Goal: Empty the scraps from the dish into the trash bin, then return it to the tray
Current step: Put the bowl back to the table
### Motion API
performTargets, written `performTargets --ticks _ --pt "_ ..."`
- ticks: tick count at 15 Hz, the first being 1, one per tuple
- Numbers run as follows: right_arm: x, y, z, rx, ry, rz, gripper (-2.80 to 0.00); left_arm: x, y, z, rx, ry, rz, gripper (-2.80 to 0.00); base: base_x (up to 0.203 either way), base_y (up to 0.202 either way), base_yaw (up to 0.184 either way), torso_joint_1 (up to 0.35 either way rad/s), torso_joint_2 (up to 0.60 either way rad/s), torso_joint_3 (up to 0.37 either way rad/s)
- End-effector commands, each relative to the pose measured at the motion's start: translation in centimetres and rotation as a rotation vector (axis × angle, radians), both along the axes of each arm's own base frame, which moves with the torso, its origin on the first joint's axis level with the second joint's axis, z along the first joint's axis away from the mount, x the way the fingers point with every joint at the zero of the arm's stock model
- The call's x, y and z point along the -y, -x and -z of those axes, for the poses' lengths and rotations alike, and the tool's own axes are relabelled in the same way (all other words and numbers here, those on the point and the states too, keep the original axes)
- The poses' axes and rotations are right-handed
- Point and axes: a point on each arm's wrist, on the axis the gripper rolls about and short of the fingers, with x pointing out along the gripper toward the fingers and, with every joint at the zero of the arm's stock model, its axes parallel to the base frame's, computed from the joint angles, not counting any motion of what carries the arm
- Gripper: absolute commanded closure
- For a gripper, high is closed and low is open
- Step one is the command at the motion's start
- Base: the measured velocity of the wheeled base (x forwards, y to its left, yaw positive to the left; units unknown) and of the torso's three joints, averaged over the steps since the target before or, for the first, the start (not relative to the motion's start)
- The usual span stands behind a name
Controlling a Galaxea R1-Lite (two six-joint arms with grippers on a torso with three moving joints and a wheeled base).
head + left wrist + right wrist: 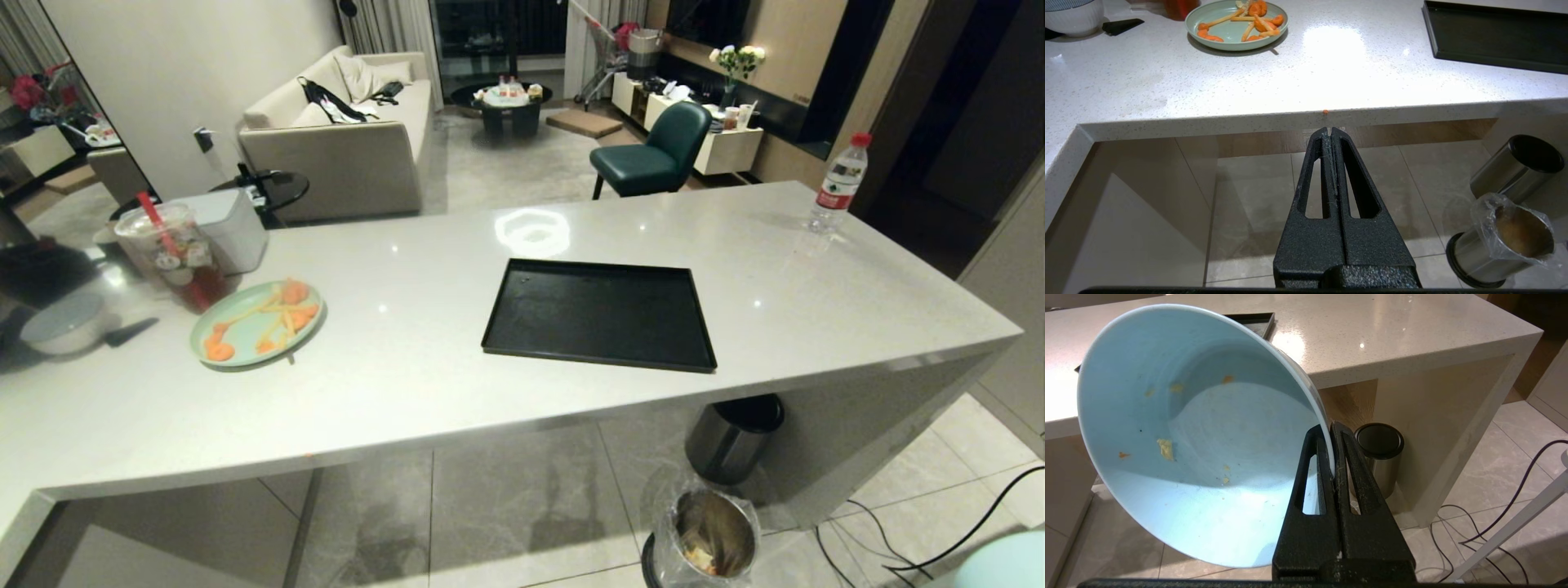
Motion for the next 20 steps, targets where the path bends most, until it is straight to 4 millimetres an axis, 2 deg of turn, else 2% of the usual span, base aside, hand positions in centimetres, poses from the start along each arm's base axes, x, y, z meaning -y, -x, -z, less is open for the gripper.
performTargets --ticks 1,20 --pt "0.00 -0.01 -0.01 -0.001 -0.001 -0.001 0.00 0.00 -0.01 -0.01 0.000 0.001 0.000 0.00 0.000 0.000 0.000 0.000 0.00 0.000" --pt "0.00 -0.01 -0.01 -0.001 -0.001 -0.001 0.00 0.00 -0.01 -0.01 0.000 -0.001 0.001 0.00 0.000 0.000 0.000 0.000 0.00 0.000"
